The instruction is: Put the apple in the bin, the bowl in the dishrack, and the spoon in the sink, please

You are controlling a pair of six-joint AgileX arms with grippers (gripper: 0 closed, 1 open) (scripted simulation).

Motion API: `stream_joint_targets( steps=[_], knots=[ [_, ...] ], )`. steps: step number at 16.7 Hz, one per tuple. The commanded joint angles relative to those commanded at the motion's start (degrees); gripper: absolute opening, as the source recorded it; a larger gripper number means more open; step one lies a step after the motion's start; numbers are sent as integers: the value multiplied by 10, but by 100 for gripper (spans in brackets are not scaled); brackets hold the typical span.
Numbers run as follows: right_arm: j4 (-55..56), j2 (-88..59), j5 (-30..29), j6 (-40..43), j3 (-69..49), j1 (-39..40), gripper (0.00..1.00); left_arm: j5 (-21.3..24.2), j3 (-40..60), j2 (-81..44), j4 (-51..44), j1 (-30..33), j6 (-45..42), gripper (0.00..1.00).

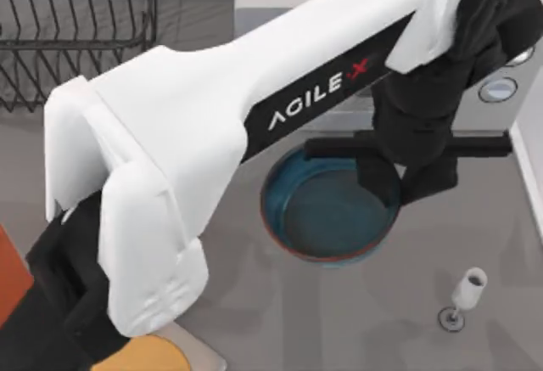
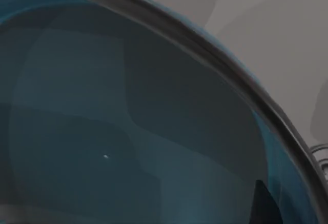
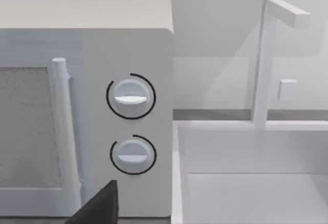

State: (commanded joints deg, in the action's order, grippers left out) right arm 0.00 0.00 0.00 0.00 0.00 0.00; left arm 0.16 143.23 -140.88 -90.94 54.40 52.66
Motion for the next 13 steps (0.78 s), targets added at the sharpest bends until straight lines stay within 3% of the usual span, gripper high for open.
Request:
stream_joint_targets(
  steps=[6, 13],
  knots=[
    [0, 0, 0, 0, 0, 0, 100, -3, -135, 197, 143, -91, -78, 0],
    [0, 0, 0, 0, 0, 0, 100, 32, -425, 603, 474, -340, -267, 0]
  ],
)
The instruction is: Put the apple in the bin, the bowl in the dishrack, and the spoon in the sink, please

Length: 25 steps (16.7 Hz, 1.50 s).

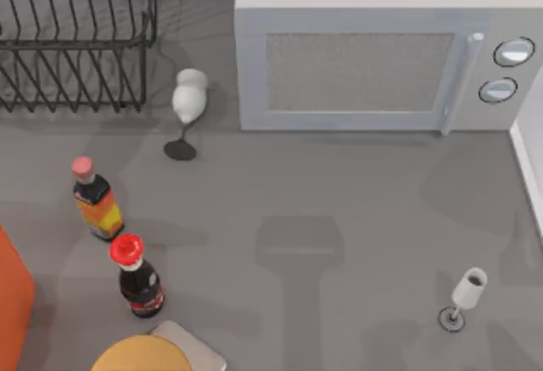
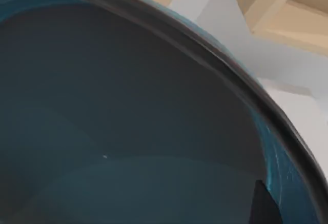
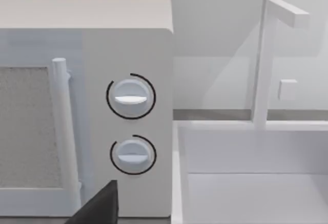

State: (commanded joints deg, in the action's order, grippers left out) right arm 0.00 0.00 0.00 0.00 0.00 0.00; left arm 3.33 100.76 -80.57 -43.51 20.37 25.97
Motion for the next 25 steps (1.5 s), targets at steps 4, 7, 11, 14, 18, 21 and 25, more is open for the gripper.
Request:
stream_joint_targets(
  steps=[4, 7, 11, 14, 18, 21, 25],
  knots=[
    [0, 0, 0, 0, 0, 0, 100, 37, -193, 186, 171, -155, -128, 0],
    [0, 0, 0, 0, 0, 0, 100, 64, -303, 267, 254, -246, -209, 0],
    [0, 0, 0, 0, 0, 0, 100, 85, -368, 296, 305, -306, -266, 0],
    [0, 0, 0, 0, 0, 0, 100, 85, -370, 296, 306, -307, -267, 0],
    [0, 0, 0, 0, 0, 0, 100, 83, -369, 286, 312, -305, -268, 0],
    [0, 0, 0, 0, 0, 0, 100, 79, -374, 230, 367, -299, -269, 0],
    [0, 0, 0, 0, 0, 0, 100, 65, -391, 95, 521, -285, -269, 0]
  ],
)
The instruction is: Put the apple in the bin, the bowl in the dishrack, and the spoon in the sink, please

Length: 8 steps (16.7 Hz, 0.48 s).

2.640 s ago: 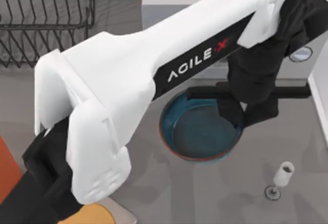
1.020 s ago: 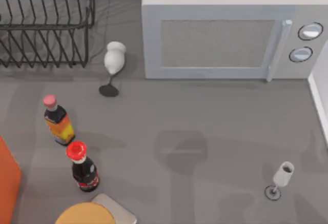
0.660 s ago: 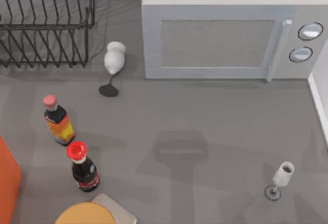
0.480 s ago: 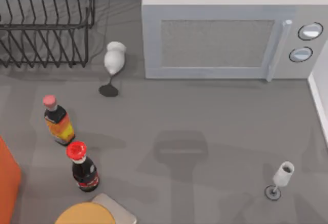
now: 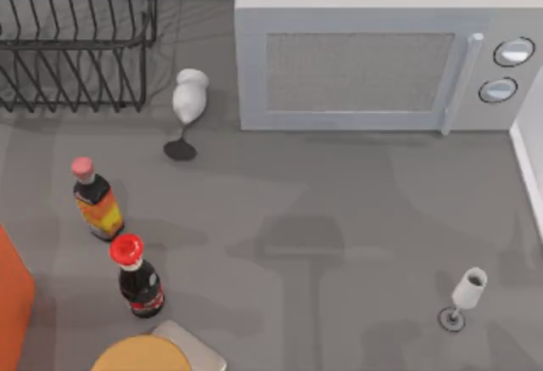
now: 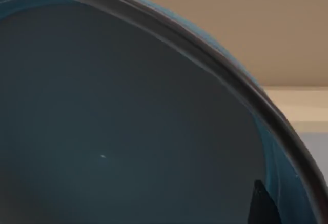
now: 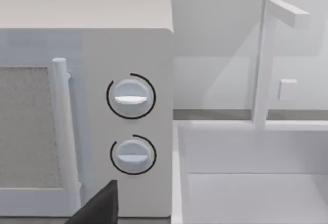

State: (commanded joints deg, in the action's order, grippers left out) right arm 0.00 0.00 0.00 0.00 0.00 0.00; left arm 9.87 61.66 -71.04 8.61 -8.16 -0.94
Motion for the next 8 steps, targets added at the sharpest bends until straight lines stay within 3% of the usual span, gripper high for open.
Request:
stream_joint_targets(
  steps=[8],
  knots=[
    [0, 0, 0, 0, 0, 0, 100, -32, -68, -253, 342, 36, 1, 0]
  ],
)
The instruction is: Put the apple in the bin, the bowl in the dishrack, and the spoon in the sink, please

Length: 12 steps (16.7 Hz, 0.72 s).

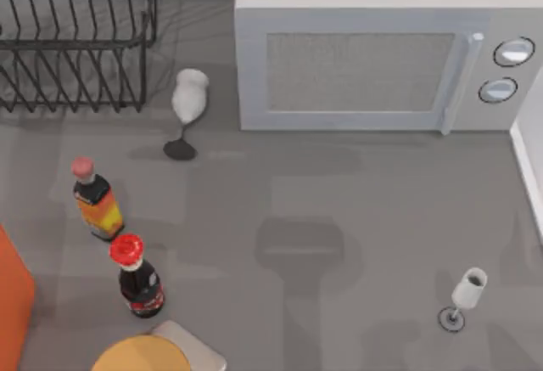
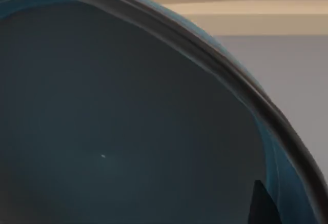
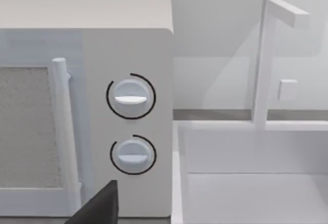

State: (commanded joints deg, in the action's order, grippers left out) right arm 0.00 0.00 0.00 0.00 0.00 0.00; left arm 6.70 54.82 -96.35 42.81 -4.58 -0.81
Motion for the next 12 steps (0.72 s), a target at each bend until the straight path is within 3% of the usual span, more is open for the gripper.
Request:
stream_joint_targets(
  steps=[8, 12],
  knots=[
    [0, 0, 0, 0, 0, 0, 100, -7, -19, -42, 48, 8, -1, 0],
    [0, 0, 0, 0, 0, 0, 100, -7, -19, -42, 48, 8, -1, 30]
  ],
)
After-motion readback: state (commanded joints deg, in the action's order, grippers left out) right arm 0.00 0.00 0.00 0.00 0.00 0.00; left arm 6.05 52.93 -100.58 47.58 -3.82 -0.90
